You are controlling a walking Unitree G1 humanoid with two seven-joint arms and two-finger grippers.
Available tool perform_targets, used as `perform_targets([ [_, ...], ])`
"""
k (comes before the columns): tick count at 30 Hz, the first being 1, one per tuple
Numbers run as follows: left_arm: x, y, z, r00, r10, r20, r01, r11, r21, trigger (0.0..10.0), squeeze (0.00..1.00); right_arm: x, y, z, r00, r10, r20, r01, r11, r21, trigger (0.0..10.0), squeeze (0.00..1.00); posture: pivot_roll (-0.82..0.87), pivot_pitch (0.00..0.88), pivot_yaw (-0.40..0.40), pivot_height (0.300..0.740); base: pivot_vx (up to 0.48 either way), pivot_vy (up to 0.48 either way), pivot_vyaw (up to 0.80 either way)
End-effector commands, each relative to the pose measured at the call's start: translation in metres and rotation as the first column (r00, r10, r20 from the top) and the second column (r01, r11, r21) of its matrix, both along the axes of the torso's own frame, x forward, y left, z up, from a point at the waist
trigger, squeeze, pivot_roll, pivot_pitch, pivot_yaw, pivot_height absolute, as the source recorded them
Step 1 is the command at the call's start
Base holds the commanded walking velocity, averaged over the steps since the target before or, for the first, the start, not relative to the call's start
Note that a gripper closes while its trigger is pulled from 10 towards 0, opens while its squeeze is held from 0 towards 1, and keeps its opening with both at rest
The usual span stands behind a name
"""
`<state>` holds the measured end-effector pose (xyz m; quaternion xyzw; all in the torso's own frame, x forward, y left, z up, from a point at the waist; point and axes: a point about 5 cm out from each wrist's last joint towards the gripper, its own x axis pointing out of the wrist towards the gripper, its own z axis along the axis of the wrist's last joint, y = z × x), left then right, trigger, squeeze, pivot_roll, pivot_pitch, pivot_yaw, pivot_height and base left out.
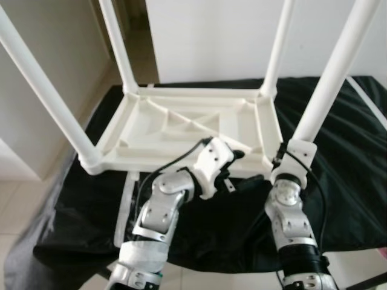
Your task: Building children table
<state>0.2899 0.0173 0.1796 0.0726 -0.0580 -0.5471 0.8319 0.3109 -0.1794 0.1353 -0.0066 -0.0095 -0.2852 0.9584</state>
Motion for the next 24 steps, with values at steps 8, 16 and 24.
perform_targets([
  [8, 0.005, 0.004, -0.002, 0.992, 0.13, -0.003, -0.13, 0.991, -0.016, 10.0, 0.0, -0.007, -0.01, -0.02, 0.995, -0.017, -0.1, 0.02, 0.999, 0.029, 10.0, 0.0, -0.07, 0.0, 0.06, 0.74, 0.0, 0.0, 0.0],
  [16, 0.004, 0.005, -0.002, 0.991, 0.133, -0.003, -0.133, 0.991, -0.014, 10.0, 0.0, -0.008, -0.01, -0.002, 0.988, 0.139, 0.071, -0.143, 0.988, 0.055, 10.0, 1.0, -0.06, 0.0, 0.061, 0.74, 0.0, 0.0, 0.0],
  [24, 0.004, 0.005, -0.002, 0.99, 0.141, -0.001, -0.141, 0.99, -0.014, 10.0, 0.0, -0.017, -0.01, 0.004, 0.928, 0.338, 0.155, -0.345, 0.938, 0.023, 10.0, 1.0, -0.06, 0.0, 0.053, 0.74, 0.0, 0.0, 0.0],
])
